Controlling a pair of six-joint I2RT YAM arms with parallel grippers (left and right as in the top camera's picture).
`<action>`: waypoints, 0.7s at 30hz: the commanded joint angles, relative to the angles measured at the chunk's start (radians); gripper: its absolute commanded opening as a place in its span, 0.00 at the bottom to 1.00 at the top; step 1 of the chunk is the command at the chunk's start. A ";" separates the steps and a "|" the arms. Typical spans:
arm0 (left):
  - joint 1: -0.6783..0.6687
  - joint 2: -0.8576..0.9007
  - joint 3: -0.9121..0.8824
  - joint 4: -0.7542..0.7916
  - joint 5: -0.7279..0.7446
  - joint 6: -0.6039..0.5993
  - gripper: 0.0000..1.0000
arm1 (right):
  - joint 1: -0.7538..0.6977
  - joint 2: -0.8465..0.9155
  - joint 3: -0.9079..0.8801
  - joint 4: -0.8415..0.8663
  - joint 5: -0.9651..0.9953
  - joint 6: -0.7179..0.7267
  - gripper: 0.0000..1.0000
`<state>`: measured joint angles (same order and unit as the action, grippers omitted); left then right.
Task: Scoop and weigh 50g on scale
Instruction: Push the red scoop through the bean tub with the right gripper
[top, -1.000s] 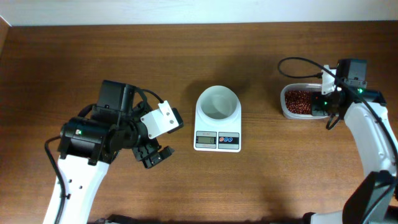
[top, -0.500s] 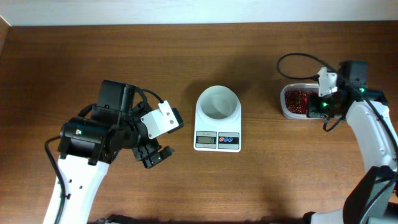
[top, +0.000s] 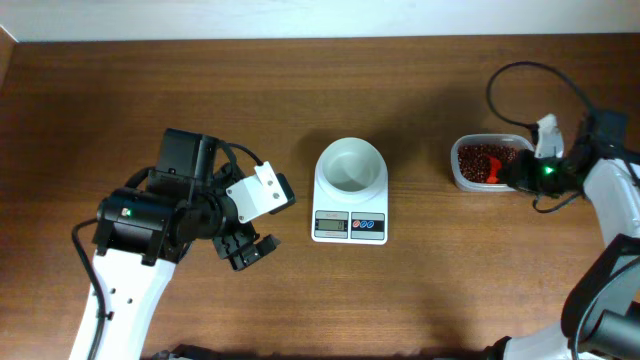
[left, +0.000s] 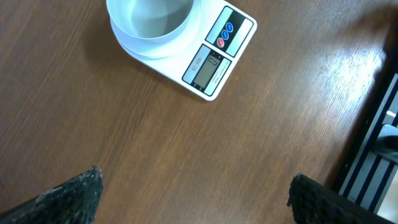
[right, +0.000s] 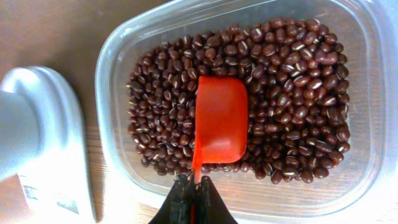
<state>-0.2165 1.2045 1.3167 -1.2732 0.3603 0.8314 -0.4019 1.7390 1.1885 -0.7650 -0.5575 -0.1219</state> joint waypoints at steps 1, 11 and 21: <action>0.003 0.004 0.007 0.000 0.018 0.019 0.99 | -0.070 0.014 0.000 -0.005 -0.195 0.010 0.04; 0.003 0.004 0.007 0.000 0.018 0.019 0.99 | -0.196 0.014 0.000 -0.027 -0.330 0.010 0.04; 0.003 0.004 0.007 0.000 0.018 0.019 0.99 | -0.260 0.014 0.000 -0.055 -0.415 0.010 0.04</action>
<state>-0.2165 1.2045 1.3167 -1.2732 0.3603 0.8310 -0.6445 1.7443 1.1877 -0.8169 -0.9119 -0.1070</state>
